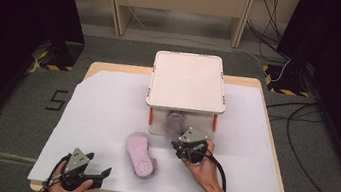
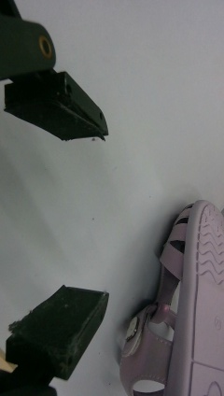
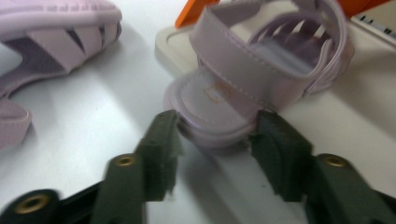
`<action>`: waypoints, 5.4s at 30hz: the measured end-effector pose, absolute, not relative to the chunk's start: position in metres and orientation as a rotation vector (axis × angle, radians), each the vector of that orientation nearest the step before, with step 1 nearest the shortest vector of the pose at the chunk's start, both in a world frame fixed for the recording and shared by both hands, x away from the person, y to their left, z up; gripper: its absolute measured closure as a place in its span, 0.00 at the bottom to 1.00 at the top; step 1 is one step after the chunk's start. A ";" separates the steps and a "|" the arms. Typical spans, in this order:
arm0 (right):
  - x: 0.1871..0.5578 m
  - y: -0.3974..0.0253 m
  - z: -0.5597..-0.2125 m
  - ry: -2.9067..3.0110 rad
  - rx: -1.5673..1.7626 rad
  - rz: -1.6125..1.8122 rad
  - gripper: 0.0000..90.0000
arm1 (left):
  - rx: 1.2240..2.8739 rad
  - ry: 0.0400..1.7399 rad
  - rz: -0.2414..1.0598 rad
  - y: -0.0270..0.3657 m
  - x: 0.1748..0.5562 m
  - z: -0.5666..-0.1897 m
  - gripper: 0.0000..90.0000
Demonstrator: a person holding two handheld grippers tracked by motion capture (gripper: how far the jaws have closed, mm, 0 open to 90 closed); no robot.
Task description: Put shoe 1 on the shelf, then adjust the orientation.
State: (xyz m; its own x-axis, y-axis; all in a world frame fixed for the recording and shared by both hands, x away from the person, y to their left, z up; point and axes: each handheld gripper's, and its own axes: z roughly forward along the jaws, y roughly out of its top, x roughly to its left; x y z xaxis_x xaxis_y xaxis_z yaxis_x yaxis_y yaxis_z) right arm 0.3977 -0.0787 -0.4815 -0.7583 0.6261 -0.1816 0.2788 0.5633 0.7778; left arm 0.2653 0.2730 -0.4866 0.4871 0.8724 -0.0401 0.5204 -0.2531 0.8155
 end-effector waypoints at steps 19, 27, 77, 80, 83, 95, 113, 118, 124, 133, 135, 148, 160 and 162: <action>0.437 -0.064 -0.482 2.304 0.848 1.025 0.53 | 1.930 1.148 0.552 0.272 0.265 -0.487 0.18; 0.408 -0.074 -0.472 2.337 0.825 1.125 0.39 | 1.935 1.151 0.553 0.272 0.266 -0.487 0.18; 0.343 0.021 -0.451 2.585 0.613 1.166 0.25 | 1.942 1.150 0.568 0.273 0.262 -0.487 0.18; 0.343 0.015 -0.448 2.578 0.627 1.149 0.27 | 1.943 1.150 0.568 0.273 0.262 -0.487 0.18; 0.343 0.006 -0.447 2.585 0.610 1.152 0.34 | 1.943 1.150 0.568 0.273 0.262 -0.487 0.18; 0.341 0.005 -0.440 2.549 0.468 1.027 0.53 | 1.942 1.148 0.566 0.272 0.262 -0.487 0.18; 0.372 -0.008 -0.434 2.570 0.379 0.780 0.87 | 1.948 1.147 0.560 0.273 0.263 -0.487 0.18; 0.357 -0.038 -0.430 2.614 0.430 0.915 0.87 | 1.946 1.146 0.562 0.272 0.263 -0.487 0.18; 0.344 -0.087 -0.427 2.647 0.539 1.037 0.87 | 1.947 1.142 0.564 0.271 0.263 -0.487 0.18; 0.341 -0.155 -0.443 2.658 0.831 1.161 0.87 | 1.950 1.141 0.563 0.271 0.263 -0.487 0.18; 0.343 -0.163 -0.448 2.651 0.889 1.159 0.87 | 1.953 1.139 0.563 0.270 0.263 -0.487 0.18; 0.356 -0.178 -0.450 2.489 1.029 1.173 0.66 | 1.954 1.134 0.561 0.270 0.263 -0.487 0.18; 0.368 -0.212 -0.443 2.379 1.084 1.178 0.63 | 1.958 1.133 0.559 0.270 0.264 -0.487 0.18; 0.368 -0.216 -0.442 2.380 1.096 1.194 0.62 | 1.959 1.131 0.561 0.270 0.264 -0.487 0.18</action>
State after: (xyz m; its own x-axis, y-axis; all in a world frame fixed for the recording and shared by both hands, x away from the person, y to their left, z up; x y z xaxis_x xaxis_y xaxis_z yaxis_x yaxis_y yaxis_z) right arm 0.3676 -0.2155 -0.4424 -0.6809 0.7261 0.0955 0.5108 0.3773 0.7725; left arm 0.2636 0.2696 -0.4865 0.5044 0.8634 -0.0106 0.5145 -0.2907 0.8067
